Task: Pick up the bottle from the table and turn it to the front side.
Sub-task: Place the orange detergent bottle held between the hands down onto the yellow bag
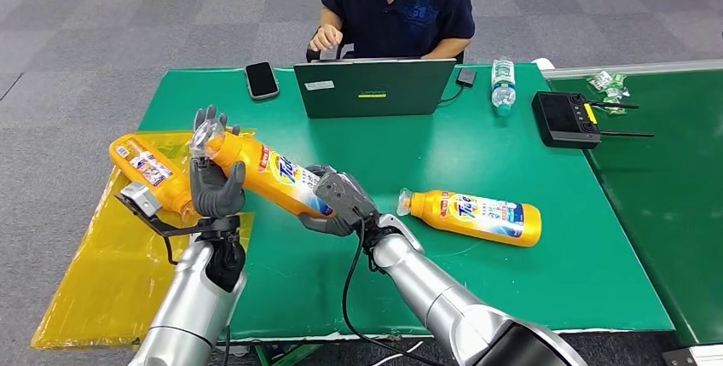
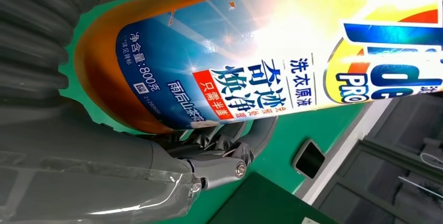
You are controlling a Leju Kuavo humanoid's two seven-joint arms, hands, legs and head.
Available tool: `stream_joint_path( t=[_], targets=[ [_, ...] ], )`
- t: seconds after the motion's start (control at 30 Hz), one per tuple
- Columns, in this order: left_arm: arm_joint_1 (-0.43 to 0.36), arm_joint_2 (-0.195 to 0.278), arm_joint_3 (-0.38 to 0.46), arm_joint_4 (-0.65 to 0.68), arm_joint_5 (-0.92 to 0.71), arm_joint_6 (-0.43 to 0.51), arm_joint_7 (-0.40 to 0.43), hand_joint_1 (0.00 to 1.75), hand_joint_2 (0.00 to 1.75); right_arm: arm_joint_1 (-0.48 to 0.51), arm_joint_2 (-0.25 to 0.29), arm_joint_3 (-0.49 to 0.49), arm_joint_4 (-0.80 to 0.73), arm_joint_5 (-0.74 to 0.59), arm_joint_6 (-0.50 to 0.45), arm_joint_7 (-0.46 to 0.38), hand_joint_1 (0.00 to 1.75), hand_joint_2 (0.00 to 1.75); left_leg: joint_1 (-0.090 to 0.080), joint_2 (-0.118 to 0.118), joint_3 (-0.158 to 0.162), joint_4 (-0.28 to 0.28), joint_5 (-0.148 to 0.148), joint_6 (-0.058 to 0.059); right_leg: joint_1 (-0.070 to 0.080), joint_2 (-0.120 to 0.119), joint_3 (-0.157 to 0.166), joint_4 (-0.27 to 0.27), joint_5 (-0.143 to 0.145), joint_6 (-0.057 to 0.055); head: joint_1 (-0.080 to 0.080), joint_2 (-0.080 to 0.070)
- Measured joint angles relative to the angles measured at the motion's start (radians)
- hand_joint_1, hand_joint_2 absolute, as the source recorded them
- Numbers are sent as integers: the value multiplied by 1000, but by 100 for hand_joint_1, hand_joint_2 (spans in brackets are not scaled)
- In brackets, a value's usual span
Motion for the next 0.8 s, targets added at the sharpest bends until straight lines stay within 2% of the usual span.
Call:
stream_joint_path(
  t=[0.13,0.17,0.27,0.3,0.8],
  targets=[
    [1,0,-13,28,38,-18,1,0,175,1,1,0,0,-1,-3,0,175,175,0,0,0,0,0,0,0,0,0,0,0,0,0,0],
    [1,0,-16,34,42,-20,1,14,175,1,1,0,0,-1,-4,0,175,175,0,0,0,0,0,0,0,0,0,0,0,0,0,0],
    [2,0,-25,57,58,-24,3,145,175,4,1,0,0,-1,-8,0,175,175,0,0,0,0,0,0,0,0,0,0,0,0,0,0],
    [3,0,-29,68,63,-26,3,175,175,6,1,0,0,-2,-10,0,175,175,0,0,0,0,0,0,0,0,0,0,0,0,0,0],
    [16,-8,-50,179,100,-43,1,175,175,42,-1,0,2,-8,-30,7,175,175,0,0,0,0,0,0,0,0,0,0,0,0,0,0]
  ],
)
